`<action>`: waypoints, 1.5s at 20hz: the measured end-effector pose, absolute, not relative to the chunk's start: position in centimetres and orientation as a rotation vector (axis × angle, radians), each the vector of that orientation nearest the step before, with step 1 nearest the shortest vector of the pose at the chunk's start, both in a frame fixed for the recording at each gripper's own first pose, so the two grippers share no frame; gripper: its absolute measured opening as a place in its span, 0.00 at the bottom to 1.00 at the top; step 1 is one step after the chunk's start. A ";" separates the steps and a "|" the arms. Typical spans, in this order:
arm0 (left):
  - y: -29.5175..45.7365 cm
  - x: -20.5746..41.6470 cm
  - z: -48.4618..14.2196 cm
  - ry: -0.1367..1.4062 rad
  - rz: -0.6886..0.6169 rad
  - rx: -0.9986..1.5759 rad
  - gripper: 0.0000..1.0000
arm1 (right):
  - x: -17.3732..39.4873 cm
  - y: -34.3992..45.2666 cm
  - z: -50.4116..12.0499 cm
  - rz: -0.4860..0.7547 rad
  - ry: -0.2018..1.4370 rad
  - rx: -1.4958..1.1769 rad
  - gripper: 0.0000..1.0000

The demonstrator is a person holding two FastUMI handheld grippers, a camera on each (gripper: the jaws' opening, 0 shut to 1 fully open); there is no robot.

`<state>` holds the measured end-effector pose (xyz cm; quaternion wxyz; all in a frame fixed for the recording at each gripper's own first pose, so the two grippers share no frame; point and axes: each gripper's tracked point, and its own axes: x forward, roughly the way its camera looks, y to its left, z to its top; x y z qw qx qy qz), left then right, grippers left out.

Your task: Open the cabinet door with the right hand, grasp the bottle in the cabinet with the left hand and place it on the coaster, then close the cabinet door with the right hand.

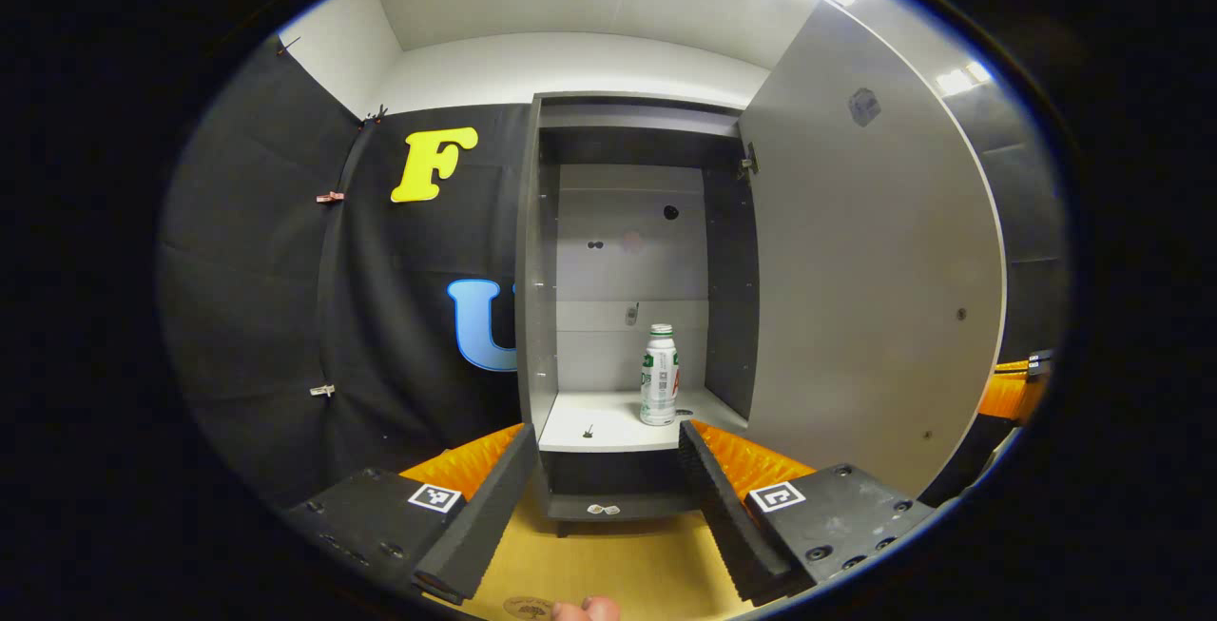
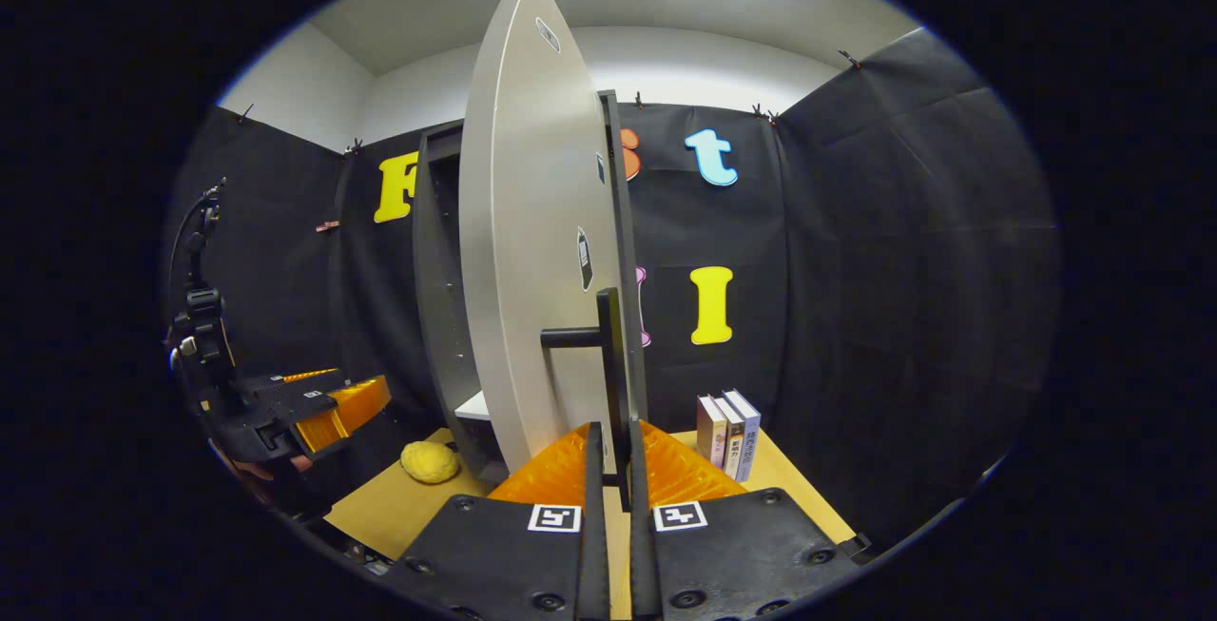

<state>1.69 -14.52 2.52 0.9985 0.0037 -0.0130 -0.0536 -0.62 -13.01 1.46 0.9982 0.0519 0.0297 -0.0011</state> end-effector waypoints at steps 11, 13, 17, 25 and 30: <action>-19.9 8.8 2.6 -0.024 -0.182 0.015 0.95 | -2.0 -15.5 2.1 0.051 0.050 0.115 0.08; -21.2 11.3 2.3 -0.025 -0.195 0.017 0.95 | -3.0 -16.1 3.1 0.082 0.031 0.132 0.19; -23.1 16.8 1.8 -0.040 -0.203 0.024 0.95 | -4.1 -19.2 2.6 0.001 0.031 0.152 0.44; -25.5 27.6 -0.6 -0.024 -0.170 0.036 0.95 | -4.2 -24.6 1.5 -0.149 0.032 0.134 0.98; -25.8 33.7 -2.5 -0.006 -0.135 0.085 0.95 | -2.8 -26.1 1.0 -0.172 0.046 0.119 0.98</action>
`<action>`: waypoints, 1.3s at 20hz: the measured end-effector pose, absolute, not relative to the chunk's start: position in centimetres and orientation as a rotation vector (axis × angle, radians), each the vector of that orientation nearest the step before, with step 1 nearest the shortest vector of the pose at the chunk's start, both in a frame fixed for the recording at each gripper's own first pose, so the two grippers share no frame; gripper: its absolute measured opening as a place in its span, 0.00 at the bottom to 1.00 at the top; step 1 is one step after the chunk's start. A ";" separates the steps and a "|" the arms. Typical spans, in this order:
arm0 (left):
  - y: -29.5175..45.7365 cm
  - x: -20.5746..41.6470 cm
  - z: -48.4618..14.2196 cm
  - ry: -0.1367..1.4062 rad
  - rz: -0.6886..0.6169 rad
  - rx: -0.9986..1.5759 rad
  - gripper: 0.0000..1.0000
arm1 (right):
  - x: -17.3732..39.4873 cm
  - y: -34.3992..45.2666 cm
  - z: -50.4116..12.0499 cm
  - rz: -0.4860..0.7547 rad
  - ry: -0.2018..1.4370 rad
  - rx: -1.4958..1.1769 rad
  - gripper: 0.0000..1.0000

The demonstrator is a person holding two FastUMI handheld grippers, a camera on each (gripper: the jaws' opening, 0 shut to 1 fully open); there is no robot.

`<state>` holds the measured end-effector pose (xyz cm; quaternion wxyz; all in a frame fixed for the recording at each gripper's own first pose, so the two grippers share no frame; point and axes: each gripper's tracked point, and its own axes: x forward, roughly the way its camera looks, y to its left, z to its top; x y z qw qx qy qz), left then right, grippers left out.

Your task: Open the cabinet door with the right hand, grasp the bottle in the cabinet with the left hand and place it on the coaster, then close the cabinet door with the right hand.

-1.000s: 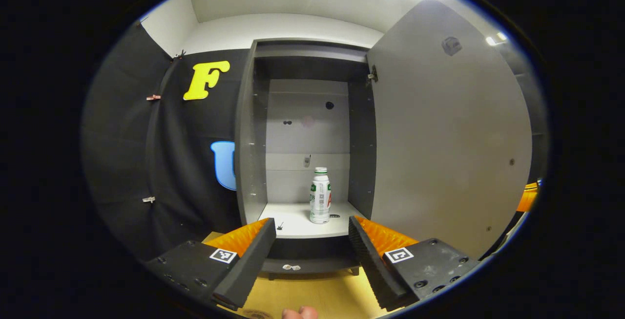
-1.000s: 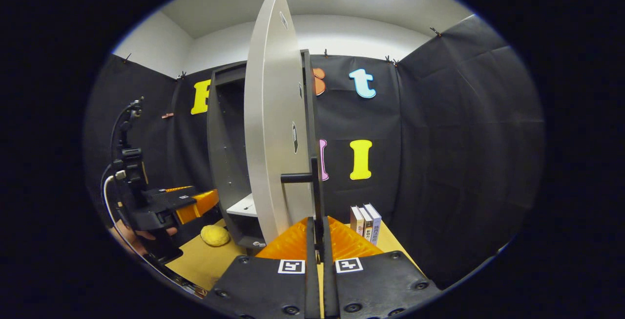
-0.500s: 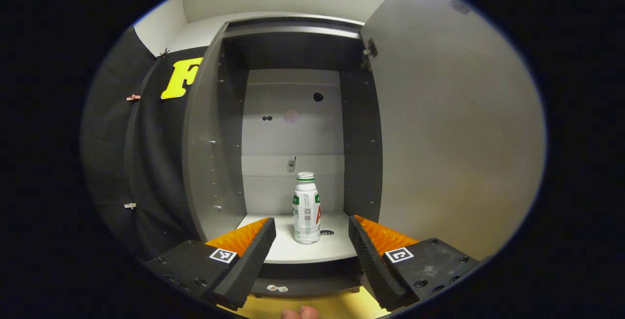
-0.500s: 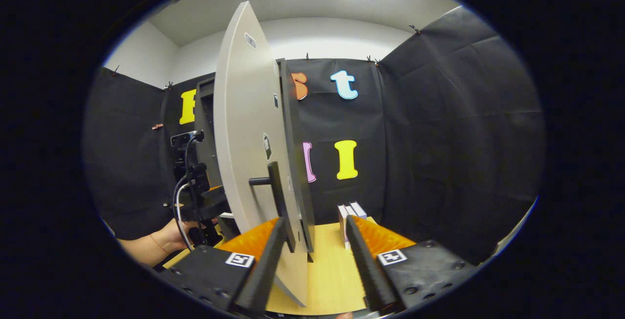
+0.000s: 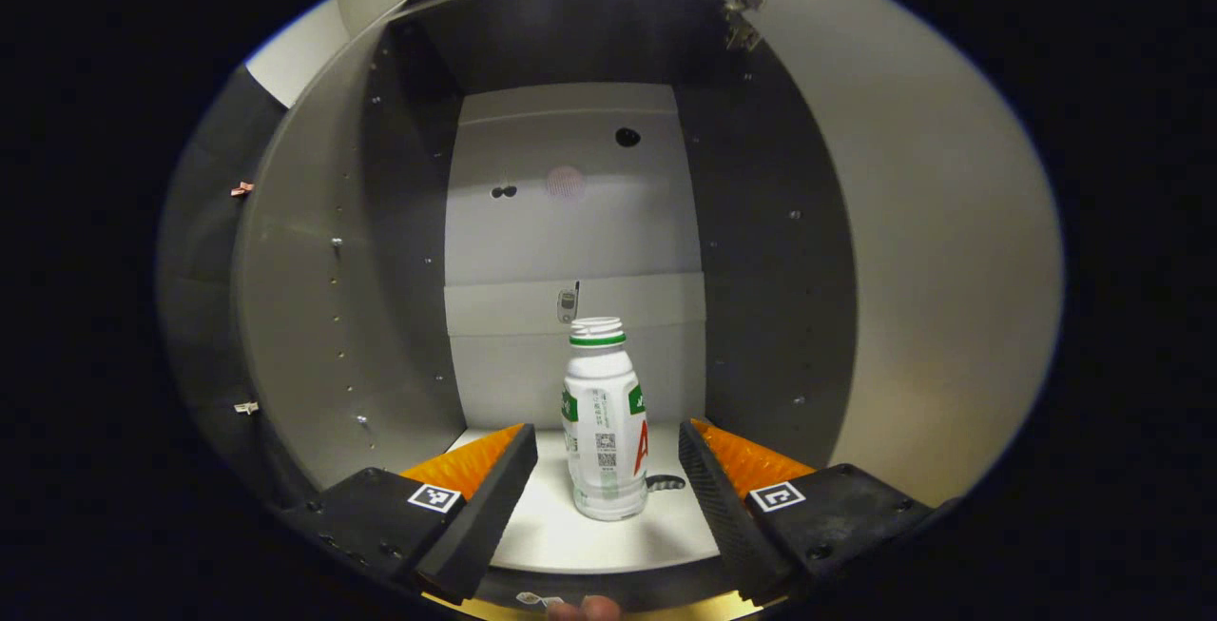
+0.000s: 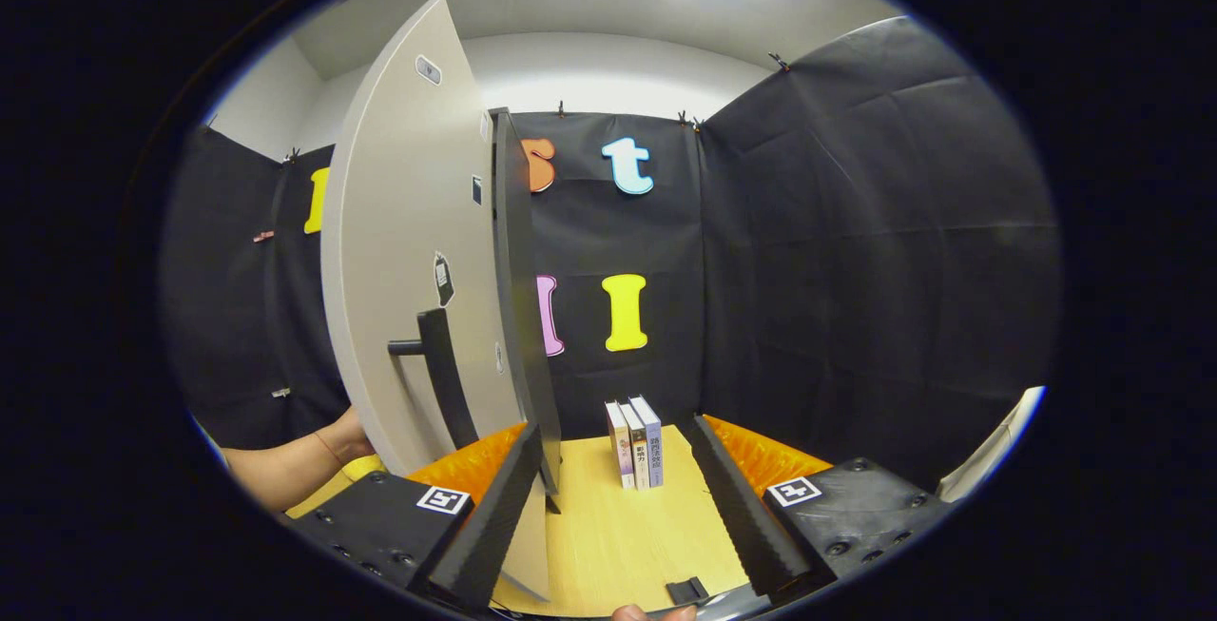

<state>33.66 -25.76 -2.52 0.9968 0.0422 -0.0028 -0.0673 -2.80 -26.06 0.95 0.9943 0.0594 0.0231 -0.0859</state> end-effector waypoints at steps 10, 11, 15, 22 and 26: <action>-26.1 39.7 -5.1 0.032 -0.072 0.064 0.98 | -0.3 -27.9 0.0 -0.203 0.071 0.088 0.98; -26.2 39.9 -5.1 0.028 -0.074 0.066 0.98 | -0.2 -28.0 -0.1 -0.204 0.075 0.084 0.98; -26.0 39.8 -4.9 0.038 -0.117 0.109 0.77 | 0.0 -28.2 -0.4 -0.208 0.078 0.080 0.98; -25.2 34.9 -3.0 0.027 -0.151 0.092 0.76 | 0.0 -27.1 0.3 -0.210 0.040 0.076 0.98; -23.3 29.6 -2.2 0.018 -0.167 0.060 0.76 | -1.0 -26.2 0.6 -0.227 0.017 0.094 0.98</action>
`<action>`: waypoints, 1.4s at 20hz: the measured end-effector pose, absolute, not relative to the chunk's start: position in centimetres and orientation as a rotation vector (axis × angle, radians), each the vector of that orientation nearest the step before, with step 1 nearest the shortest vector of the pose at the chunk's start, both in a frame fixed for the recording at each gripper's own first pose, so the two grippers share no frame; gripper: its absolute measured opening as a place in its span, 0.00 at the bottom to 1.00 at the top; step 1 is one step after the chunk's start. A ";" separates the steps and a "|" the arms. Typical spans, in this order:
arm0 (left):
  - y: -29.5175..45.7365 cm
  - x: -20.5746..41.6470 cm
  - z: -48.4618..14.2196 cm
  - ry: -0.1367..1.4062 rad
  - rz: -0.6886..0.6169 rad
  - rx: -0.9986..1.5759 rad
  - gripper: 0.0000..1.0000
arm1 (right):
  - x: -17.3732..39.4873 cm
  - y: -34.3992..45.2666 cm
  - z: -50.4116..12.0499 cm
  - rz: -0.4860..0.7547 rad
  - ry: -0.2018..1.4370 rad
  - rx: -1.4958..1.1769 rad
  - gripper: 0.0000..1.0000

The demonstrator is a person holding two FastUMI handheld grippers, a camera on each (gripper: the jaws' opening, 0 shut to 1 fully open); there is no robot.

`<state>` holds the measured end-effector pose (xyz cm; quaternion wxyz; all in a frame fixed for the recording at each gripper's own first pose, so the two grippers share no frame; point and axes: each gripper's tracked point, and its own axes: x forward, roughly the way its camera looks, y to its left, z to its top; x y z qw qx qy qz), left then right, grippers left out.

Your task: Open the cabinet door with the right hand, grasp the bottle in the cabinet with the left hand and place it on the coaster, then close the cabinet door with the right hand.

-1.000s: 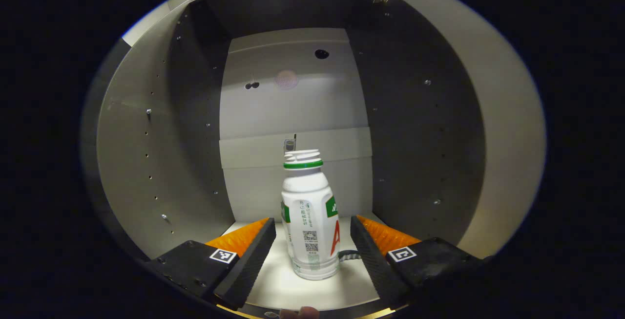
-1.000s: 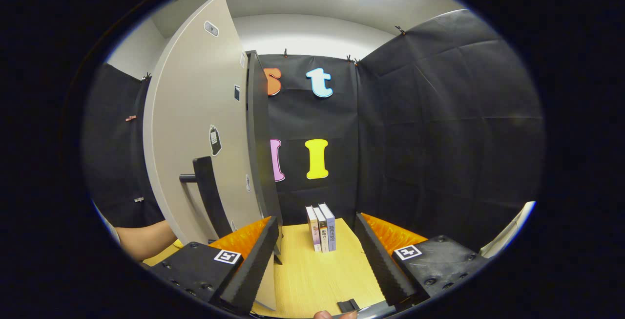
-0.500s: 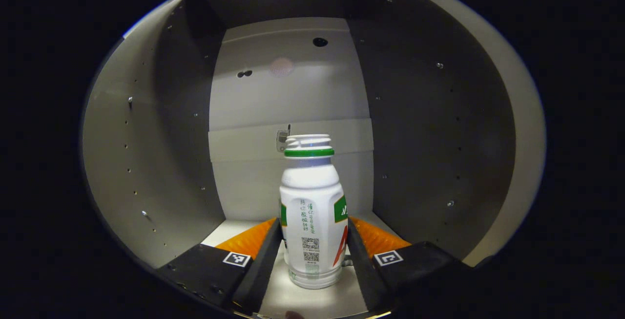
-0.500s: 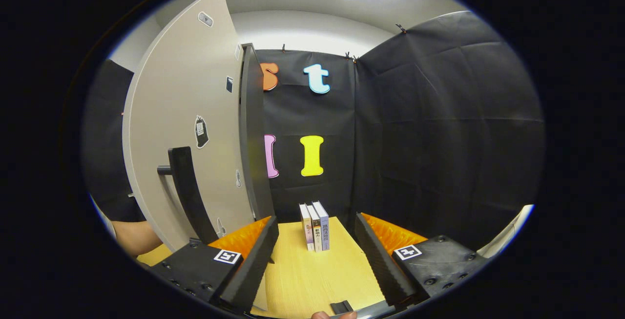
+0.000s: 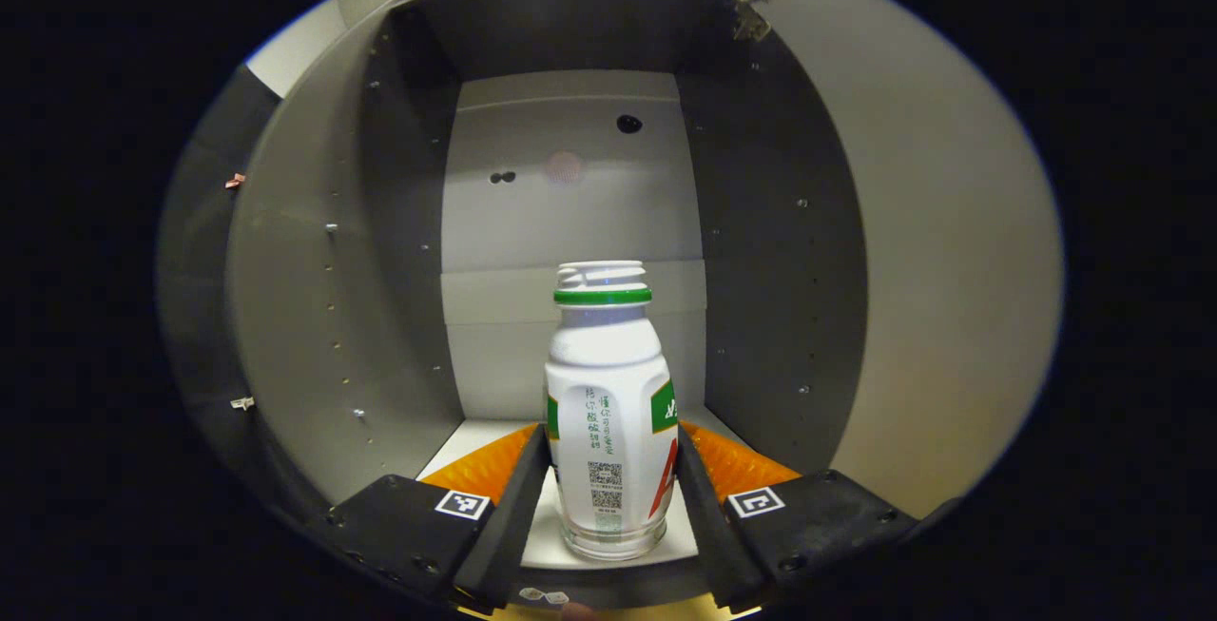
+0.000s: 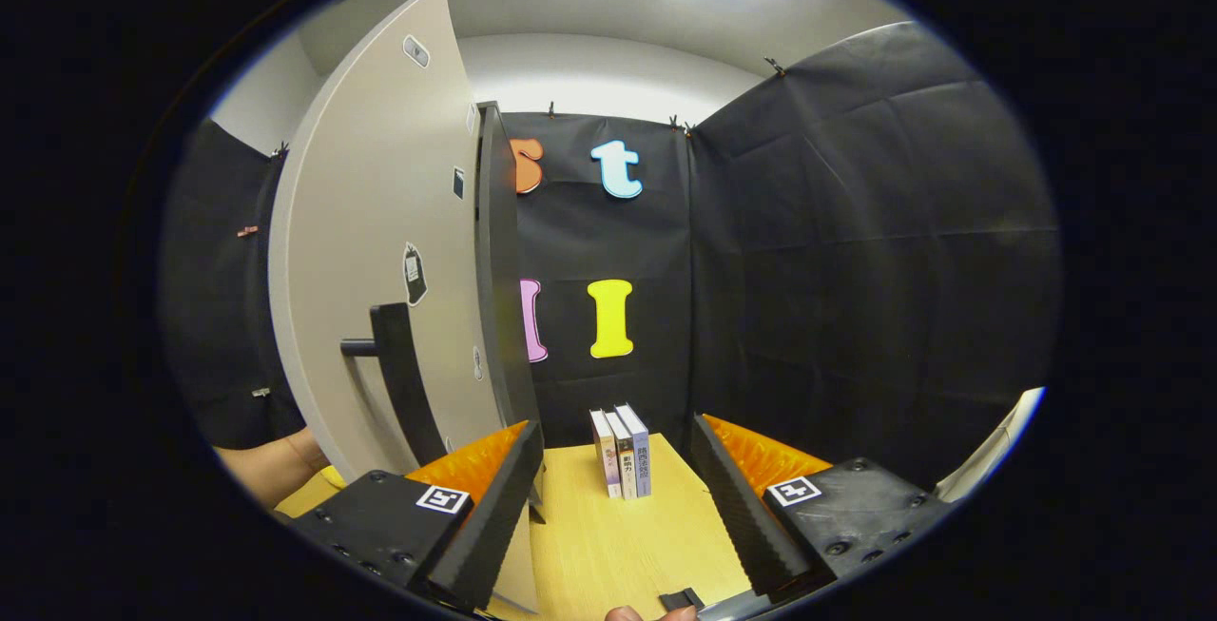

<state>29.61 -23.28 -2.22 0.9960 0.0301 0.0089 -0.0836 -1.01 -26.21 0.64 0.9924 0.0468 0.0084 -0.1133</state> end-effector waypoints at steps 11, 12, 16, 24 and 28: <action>-11.5 16.1 -5.7 0.010 -0.088 0.080 0.76 | -3.5 -24.5 0.7 -0.249 -0.019 0.061 0.98; -10.5 15.0 -6.7 0.011 -0.083 0.080 0.76 | -3.4 -24.4 0.8 -0.249 -0.023 0.055 0.98; -7.9 11.6 -10.6 0.029 -0.092 0.037 0.76 | -3.1 -23.0 1.2 -0.231 -0.031 0.037 0.98; -3.4 6.6 -18.1 -0.006 -0.106 0.060 0.76 | -3.5 -22.9 2.3 -0.266 -0.063 0.050 0.98; -2.1 4.8 -22.3 -0.009 -0.122 0.013 0.76 | -3.7 -22.7 2.4 -0.277 -0.075 0.045 0.98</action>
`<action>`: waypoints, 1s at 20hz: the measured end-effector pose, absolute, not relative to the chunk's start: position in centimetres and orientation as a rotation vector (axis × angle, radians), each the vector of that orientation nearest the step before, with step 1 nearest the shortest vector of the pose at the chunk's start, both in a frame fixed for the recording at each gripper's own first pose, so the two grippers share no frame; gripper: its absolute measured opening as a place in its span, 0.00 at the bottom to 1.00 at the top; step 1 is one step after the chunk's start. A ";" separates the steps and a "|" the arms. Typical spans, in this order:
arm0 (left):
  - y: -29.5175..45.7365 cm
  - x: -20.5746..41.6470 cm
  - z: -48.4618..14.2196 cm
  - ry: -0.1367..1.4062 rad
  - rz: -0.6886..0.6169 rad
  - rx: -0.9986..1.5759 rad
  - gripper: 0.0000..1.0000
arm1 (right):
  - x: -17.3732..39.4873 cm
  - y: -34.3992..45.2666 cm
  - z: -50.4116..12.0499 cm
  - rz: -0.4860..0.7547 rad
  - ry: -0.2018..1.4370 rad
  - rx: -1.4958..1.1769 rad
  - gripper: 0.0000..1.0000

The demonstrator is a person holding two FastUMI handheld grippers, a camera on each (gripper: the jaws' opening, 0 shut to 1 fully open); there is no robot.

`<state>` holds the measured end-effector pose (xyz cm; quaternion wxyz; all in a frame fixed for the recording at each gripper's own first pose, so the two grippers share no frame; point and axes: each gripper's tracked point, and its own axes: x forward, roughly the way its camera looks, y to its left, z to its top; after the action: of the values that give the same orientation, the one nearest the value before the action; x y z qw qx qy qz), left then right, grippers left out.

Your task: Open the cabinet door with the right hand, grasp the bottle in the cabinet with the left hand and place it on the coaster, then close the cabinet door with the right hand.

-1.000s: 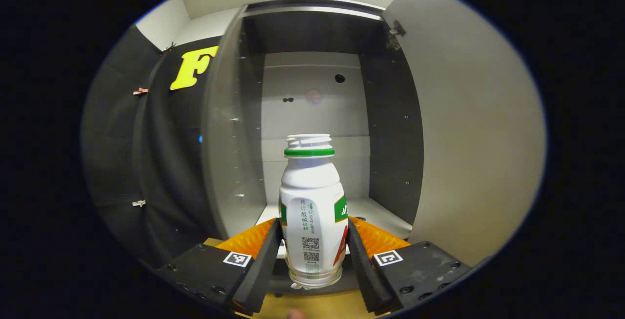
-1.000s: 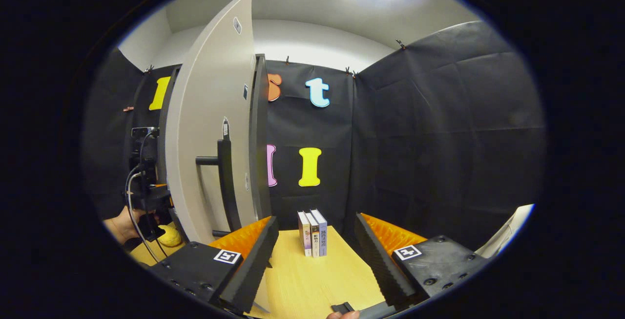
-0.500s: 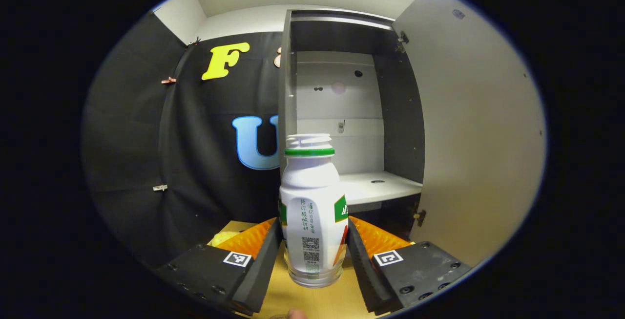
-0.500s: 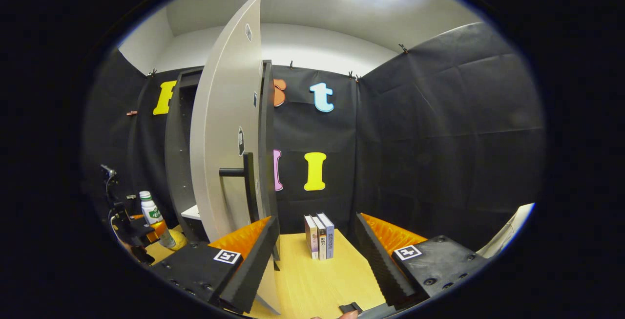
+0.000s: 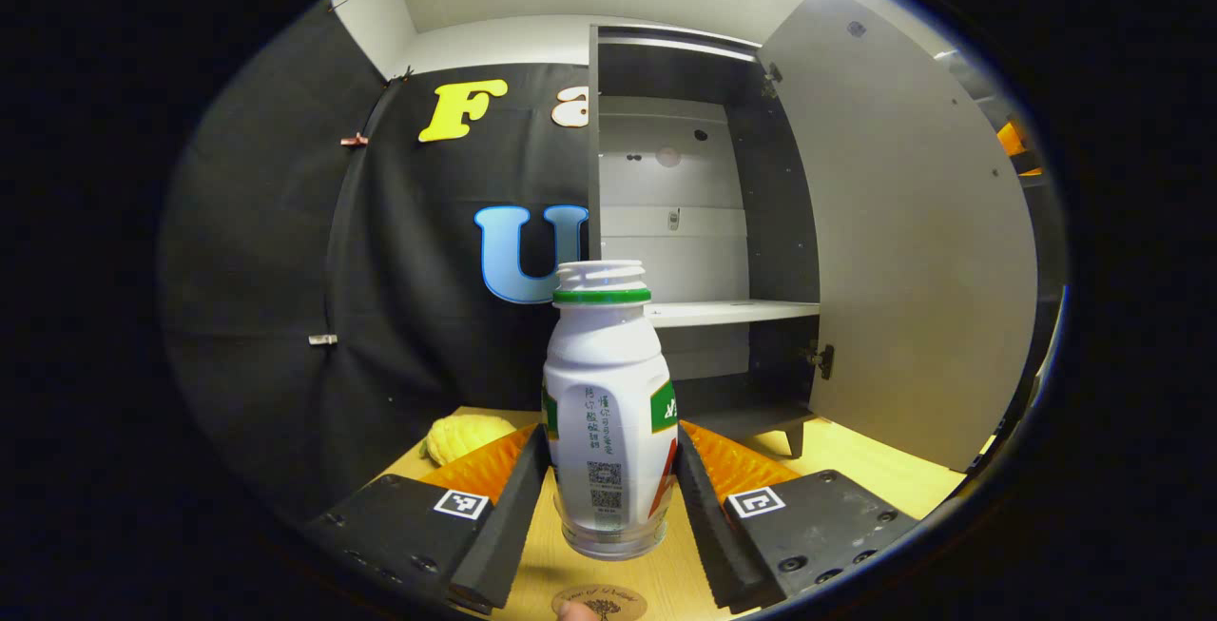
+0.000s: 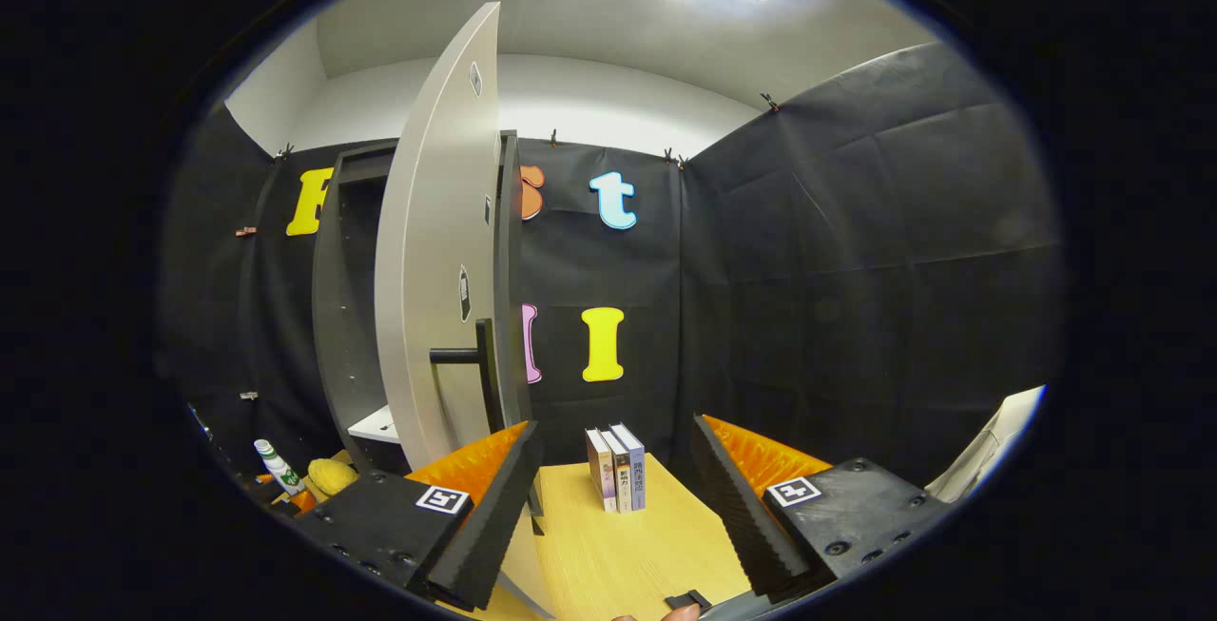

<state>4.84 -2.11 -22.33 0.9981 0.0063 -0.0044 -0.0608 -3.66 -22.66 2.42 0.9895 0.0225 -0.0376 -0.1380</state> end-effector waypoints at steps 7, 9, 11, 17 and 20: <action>-0.5 2.9 -30.7 0.037 -0.152 -0.003 0.77 | -3.6 -21.5 2.5 -0.307 -0.075 -0.004 0.98; -0.3 2.7 -32.4 0.046 -0.160 0.000 0.77 | -3.6 -21.6 2.6 -0.315 -0.080 -0.020 0.95; -0.5 2.8 -34.0 0.061 -0.172 0.016 0.77 | -3.7 -21.9 2.5 -0.325 -0.075 -0.014 0.96; -1.0 3.1 -37.4 0.074 -0.190 0.027 0.77 | -4.4 -23.1 1.9 -0.371 -0.040 -0.005 0.97; -1.0 3.2 -38.5 0.088 -0.182 0.025 0.78 | -4.2 -22.8 1.8 -0.365 -0.029 -0.022 0.97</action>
<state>3.15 -0.96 -38.49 0.9948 0.0123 0.0441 -0.0909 -4.22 -22.84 1.78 0.9832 -0.0111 -0.0143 -0.1815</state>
